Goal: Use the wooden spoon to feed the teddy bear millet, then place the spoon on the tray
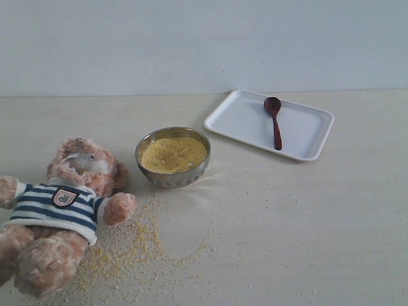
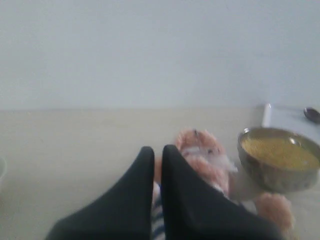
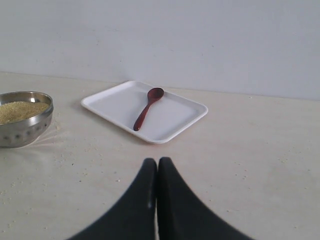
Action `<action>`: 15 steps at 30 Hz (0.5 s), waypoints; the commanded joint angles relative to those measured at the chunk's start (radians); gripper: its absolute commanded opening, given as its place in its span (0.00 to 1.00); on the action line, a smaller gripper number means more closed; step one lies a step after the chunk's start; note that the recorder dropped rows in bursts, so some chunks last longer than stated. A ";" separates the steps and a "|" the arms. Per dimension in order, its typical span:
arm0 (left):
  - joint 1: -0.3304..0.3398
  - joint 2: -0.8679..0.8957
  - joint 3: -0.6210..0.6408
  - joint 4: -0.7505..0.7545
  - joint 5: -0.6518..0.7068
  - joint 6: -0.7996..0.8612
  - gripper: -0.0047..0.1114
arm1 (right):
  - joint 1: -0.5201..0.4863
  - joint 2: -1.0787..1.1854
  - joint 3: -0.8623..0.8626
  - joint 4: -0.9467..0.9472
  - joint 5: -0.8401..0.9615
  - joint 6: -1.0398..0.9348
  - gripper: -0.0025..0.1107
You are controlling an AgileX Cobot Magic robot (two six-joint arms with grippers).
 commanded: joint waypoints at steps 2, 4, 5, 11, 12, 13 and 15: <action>-0.018 -0.003 0.004 0.218 -0.109 -0.221 0.09 | -0.002 -0.005 0.000 -0.002 -0.005 0.000 0.02; -0.018 -0.003 0.004 0.218 -0.109 -0.210 0.09 | -0.002 -0.005 0.000 -0.002 -0.005 0.000 0.02; -0.018 -0.003 0.004 0.218 -0.109 -0.193 0.09 | -0.002 -0.005 0.000 -0.002 -0.005 0.000 0.02; -0.018 -0.003 0.004 0.216 -0.109 -0.138 0.09 | -0.002 -0.005 0.000 -0.002 -0.005 0.000 0.02; -0.018 -0.003 0.004 0.216 -0.109 -0.138 0.09 | -0.002 -0.005 0.000 -0.002 -0.005 0.000 0.02; -0.018 -0.003 0.004 0.216 -0.109 -0.138 0.09 | -0.002 -0.005 0.000 -0.002 -0.005 0.000 0.02; -0.018 -0.003 0.004 0.216 -0.109 -0.138 0.09 | -0.002 -0.005 0.000 -0.002 -0.005 0.000 0.02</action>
